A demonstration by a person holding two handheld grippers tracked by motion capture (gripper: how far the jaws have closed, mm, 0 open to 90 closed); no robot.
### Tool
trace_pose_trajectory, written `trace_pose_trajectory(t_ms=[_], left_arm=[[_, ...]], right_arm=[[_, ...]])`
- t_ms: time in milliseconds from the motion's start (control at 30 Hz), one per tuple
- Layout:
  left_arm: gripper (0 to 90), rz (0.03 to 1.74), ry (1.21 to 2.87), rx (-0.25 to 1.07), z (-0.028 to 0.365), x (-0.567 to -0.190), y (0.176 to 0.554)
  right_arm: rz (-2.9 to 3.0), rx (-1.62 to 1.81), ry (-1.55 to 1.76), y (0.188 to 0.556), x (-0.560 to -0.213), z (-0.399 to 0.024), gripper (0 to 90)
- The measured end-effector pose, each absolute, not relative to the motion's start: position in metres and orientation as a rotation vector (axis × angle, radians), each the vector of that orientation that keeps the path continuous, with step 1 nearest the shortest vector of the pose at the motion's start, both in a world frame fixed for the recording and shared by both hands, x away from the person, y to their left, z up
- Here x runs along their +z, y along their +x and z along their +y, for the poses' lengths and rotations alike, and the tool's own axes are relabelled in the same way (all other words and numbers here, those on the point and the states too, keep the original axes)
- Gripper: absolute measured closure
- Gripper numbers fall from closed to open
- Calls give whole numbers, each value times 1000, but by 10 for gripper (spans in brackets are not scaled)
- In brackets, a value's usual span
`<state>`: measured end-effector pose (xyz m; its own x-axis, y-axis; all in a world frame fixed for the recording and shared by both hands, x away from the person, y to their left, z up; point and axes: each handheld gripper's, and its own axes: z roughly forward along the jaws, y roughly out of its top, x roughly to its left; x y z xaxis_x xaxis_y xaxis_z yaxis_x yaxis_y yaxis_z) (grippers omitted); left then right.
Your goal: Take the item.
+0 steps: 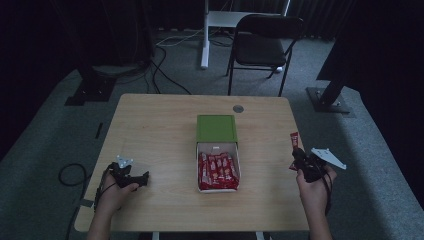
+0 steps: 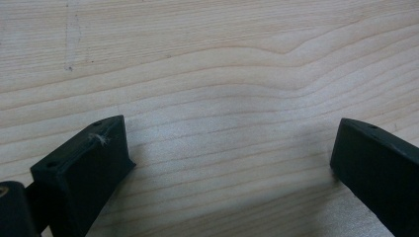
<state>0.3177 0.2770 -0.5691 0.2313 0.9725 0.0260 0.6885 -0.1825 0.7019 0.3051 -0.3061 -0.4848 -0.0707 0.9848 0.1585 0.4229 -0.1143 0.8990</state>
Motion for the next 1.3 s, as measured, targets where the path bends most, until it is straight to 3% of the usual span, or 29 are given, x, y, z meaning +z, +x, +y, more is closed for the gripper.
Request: trace_pose_trajectory(t_ms=[800, 1300], left_arm=[[24, 1519, 1947, 652, 277, -569, 318], [24, 1519, 1946, 652, 277, -569, 318]], right_arm=[[1577, 1002, 1791, 317, -552, -341, 791], [1596, 927, 1870, 323, -568, -346, 753]])
